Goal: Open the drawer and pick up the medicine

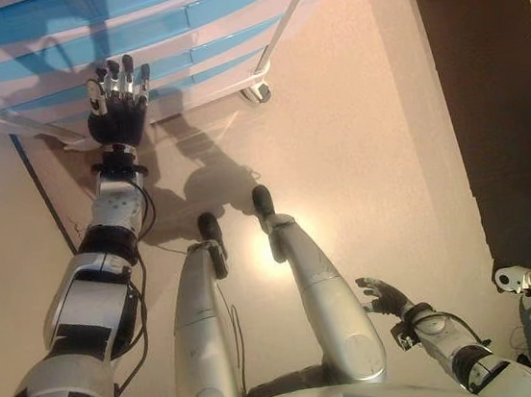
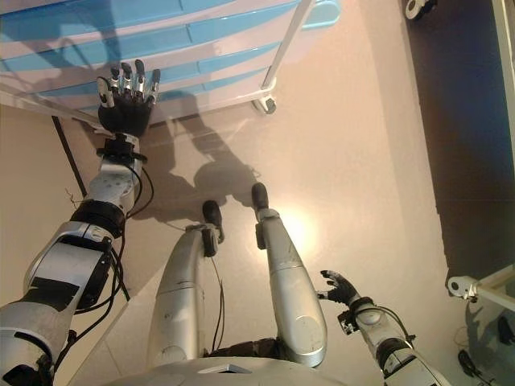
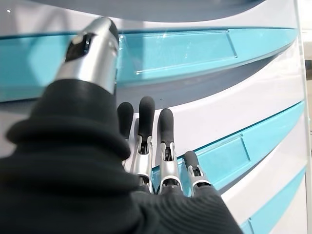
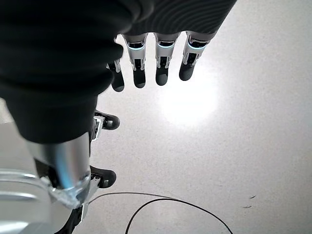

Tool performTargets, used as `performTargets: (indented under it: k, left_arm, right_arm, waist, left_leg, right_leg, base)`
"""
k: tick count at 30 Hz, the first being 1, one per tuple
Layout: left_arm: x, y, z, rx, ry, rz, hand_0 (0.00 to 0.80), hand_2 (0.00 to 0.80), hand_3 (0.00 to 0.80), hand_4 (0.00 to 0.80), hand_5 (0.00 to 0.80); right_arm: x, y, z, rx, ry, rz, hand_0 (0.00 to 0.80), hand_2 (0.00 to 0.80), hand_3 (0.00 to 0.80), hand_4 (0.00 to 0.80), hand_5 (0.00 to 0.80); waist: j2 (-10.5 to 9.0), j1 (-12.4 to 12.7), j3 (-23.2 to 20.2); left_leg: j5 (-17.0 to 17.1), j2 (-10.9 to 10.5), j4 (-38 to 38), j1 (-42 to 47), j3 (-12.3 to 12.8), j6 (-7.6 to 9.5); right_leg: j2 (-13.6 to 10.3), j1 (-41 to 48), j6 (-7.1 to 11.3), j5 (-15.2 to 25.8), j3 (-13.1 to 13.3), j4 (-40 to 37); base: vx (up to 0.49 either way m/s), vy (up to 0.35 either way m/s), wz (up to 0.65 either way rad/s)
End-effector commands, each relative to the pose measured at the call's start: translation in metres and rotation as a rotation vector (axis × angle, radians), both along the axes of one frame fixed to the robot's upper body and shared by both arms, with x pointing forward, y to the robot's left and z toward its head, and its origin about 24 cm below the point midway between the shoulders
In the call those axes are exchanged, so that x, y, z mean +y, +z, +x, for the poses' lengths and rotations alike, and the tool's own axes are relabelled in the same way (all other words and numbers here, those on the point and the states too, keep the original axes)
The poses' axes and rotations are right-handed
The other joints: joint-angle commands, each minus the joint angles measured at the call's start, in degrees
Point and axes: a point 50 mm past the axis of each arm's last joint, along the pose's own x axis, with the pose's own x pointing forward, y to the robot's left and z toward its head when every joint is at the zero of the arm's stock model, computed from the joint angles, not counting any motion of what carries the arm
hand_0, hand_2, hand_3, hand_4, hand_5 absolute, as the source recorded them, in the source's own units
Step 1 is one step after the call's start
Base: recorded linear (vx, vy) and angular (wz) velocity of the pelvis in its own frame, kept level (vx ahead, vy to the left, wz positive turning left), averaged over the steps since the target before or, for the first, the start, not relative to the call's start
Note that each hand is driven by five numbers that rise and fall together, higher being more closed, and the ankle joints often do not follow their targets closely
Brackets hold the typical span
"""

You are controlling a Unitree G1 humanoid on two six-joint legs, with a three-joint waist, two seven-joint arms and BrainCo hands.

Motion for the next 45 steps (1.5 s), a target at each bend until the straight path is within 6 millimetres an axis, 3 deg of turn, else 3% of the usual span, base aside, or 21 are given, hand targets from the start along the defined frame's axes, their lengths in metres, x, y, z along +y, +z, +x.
performTargets:
  k: [1,8,14,23,24,25,26,27,28,29,30,31,39,45]
  left_arm:
    - [-0.052,0.167,-0.032,-0.74,-0.212,0.107,0.0,0.0,0.0,0.0,0.0]
    - [-0.035,0.143,-0.014,-0.51,-0.111,0.172,0.0,0.0,0.0,0.0,0.0]
    - [-0.027,0.132,-0.011,-0.466,-0.103,0.166,0.0,0.0,0.0,0.0,0.0]
    - [-0.028,0.137,-0.012,-0.496,-0.096,0.148,0.0,0.0,0.0,0.0,0.0]
    - [-0.028,0.138,-0.013,-0.514,-0.104,0.143,0.213,0.213,0.213,0.213,0.213]
    - [-0.029,0.139,-0.014,-0.522,-0.11,0.14,0.301,0.301,0.301,0.301,0.301]
    - [-0.031,0.139,-0.014,-0.527,-0.113,0.14,0.282,0.282,0.282,0.282,0.282]
    - [-0.033,0.139,-0.014,-0.534,-0.118,0.143,0.411,0.411,0.411,0.411,0.411]
    - [-0.034,0.14,-0.014,-0.536,-0.122,0.145,0.427,0.427,0.427,0.427,0.427]
    - [-0.037,0.14,-0.015,-0.537,-0.129,0.152,0.395,0.395,0.395,0.395,0.395]
    - [-0.038,0.14,-0.014,-0.534,-0.133,0.154,0.088,0.088,0.088,0.088,0.088]
    - [-0.04,0.14,-0.014,-0.528,-0.133,0.158,0.0,0.0,0.0,0.0,0.0]
    - [-0.032,0.12,-0.006,-0.423,-0.119,0.122,0.0,0.0,0.0,0.0,0.0]
    - [-0.026,0.095,0.001,-0.308,-0.096,0.116,0.0,0.0,0.0,0.0,0.0]
  right_arm:
    - [-0.018,-0.001,-0.011,0.034,-0.022,-0.029,0.0,0.0,0.0,0.0,0.0]
    - [-0.014,-0.001,-0.008,0.028,-0.035,-0.014,0.0,0.0,0.0,0.0,0.0]
    - [-0.011,-0.001,-0.007,0.029,-0.037,-0.006,0.0,0.0,0.0,0.0,0.0]
    - [-0.009,0.0,-0.004,0.02,-0.033,-0.008,0.0,0.0,0.0,0.0,0.0]
    - [-0.009,0.0,-0.004,0.019,-0.032,-0.008,0.0,0.0,0.0,0.0,0.0]
    - [-0.009,0.0,-0.003,0.018,-0.033,-0.008,0.0,0.0,0.0,0.0,0.0]
    - [-0.009,0.001,-0.002,0.017,-0.033,-0.008,0.0,0.0,0.0,0.0,0.0]
    - [-0.008,0.001,-0.002,0.016,-0.032,-0.008,0.0,0.0,0.0,0.0,0.0]
    - [-0.008,0.001,-0.001,0.016,-0.032,-0.008,0.0,0.0,0.0,0.0,0.0]
    - [-0.009,0.001,-0.001,0.015,-0.035,-0.009,0.0,0.0,0.0,0.0,0.0]
    - [-0.009,0.002,0.0,0.014,-0.035,-0.01,0.0,0.0,0.0,0.0,0.0]
    - [-0.009,0.002,0.001,0.012,-0.035,-0.01,0.0,0.0,0.0,0.0,0.0]
    - [-0.01,0.004,0.004,0.007,-0.041,-0.011,0.0,0.0,0.0,0.0,0.0]
    - [-0.012,0.005,0.006,0.009,-0.04,-0.02,0.0,0.0,0.0,0.0,0.0]
  waist:
    - [2.38,1.84,-2.99]
    - [1.99,2.3,-2.97]
    - [1.63,2.61,-2.98]
    - [1.59,2.52,-2.49]
    - [1.63,2.52,-2.47]
    - [1.66,2.55,-2.46]
    - [1.67,2.53,-2.46]
    - [1.69,2.53,-2.5]
    - [1.71,2.55,-2.51]
    - [1.81,2.59,-2.51]
    - [1.86,2.61,-2.52]
    - [1.89,2.6,-2.51]
    - [1.89,2.62,-2.81]
    - [1.95,2.53,-2.73]
  left_leg:
    - [1.83,-1.55,-9.46,5.81,2.36,-0.17]
    - [1.69,-1.19,-8.89,6.17,2.45,-0.14]
    - [1.65,-0.97,-8.95,6.2,2.42,-0.22]
    - [2.49,-0.83,-10.45,6.51,2.25,-0.53]
    - [2.54,-0.85,-10.63,6.55,2.21,-0.58]
    - [2.56,-0.94,-10.71,6.58,2.18,-0.65]
    - [2.58,-1.01,-10.73,6.59,2.16,-0.64]
    - [2.59,-1.03,-10.74,6.54,2.13,-0.66]
    - [2.64,-1.03,-10.78,6.52,2.11,-0.7]
    - [2.7,-1.07,-10.88,6.49,2.04,-0.73]
    - [2.72,-1.08,-10.95,6.48,2.04,-0.73]
    - [2.75,-1.1,-10.99,6.47,2.03,-0.76]
    - [3.12,-1.01,-11.27,6.26,2.08,-1.14]
    - [3.14,-0.95,-11.2,6.17,2.07,-1.35]
  right_leg:
    - [3.4,4.43,-4.75,-0.99,-2.11,-0.23]
    - [2.95,5.41,-4.54,-0.87,-2.67,-0.44]
    - [2.96,5.79,-4.53,-0.82,-2.97,-0.89]
    - [3.11,5.9,-4.59,-0.75,-3.14,-1.39]
    - [3.1,5.9,-4.61,-0.75,-3.16,-1.52]
    - [3.07,5.96,-4.65,-0.78,-3.16,-1.67]
    - [3.09,5.97,-4.68,-0.76,-3.16,-1.74]
    - [3.07,6.0,-4.73,-0.79,-3.18,-1.81]
    - [3.06,5.99,-4.74,-0.81,-3.2,-1.81]
    - [3.02,5.94,-4.77,-0.9,-3.24,-1.77]
    - [3.01,5.89,-4.8,-0.98,-3.28,-1.73]
    - [3.0,5.86,-4.85,-1.03,-3.33,-1.72]
    - [2.97,5.61,-5.08,-1.27,-3.52,-1.84]
    - [3.0,5.36,-5.18,-1.54,-3.69,-1.59]
  base:
    - [0.0,0.0,0.0]
    - [-0.022,-0.035,0.04]
    - [-0.009,-0.017,0.01]
    - [-0.006,-0.004,-0.01]
    - [0.0,0.0,0.0]
    - [0.0,0.0,0.0]
    - [0.0,0.0,0.0]
    - [0.0,0.0,0.0]
    - [0.0,0.0,0.0]
    - [0.0,0.0,0.0]
    - [0.0,0.0,0.0]
    - [0.0,0.0,0.0]
    - [0.001,0.0,0.01]
    - [0.0,0.0,0.0]
